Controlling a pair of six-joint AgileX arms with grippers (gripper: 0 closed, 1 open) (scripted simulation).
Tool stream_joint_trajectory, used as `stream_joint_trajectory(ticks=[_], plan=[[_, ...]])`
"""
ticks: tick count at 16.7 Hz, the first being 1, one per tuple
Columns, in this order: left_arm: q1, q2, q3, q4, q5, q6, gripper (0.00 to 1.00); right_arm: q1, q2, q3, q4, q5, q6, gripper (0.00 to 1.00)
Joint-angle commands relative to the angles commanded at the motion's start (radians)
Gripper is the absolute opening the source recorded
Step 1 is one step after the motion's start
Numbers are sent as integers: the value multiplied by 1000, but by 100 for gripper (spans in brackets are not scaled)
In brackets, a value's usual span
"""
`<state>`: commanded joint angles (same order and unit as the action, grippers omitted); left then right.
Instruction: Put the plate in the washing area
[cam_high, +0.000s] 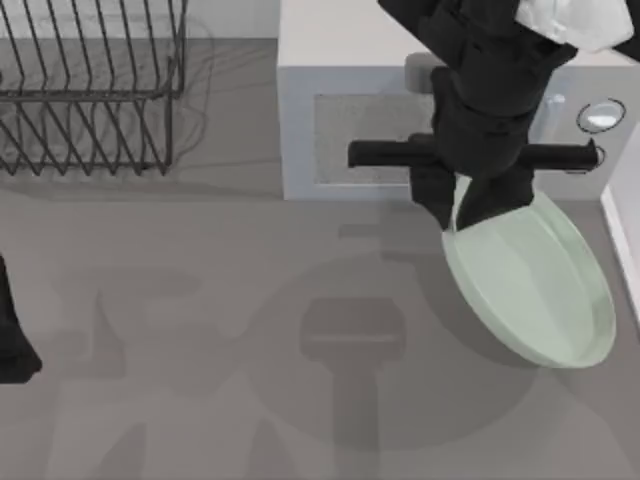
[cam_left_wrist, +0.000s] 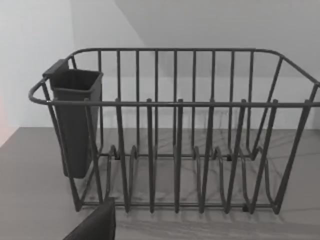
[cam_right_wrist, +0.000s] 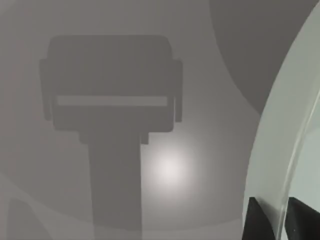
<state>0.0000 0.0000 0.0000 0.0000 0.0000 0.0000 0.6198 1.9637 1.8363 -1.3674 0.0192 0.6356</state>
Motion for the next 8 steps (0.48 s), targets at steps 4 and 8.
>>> stream_joint_trajectory(ticks=[4, 8], plan=[[0, 0, 0, 0, 0, 0, 100, -13, -13, 270, -270, 1, -7, 0], [0, 0, 0, 0, 0, 0, 100, -22, -28, 373, -373, 1, -13, 0]])
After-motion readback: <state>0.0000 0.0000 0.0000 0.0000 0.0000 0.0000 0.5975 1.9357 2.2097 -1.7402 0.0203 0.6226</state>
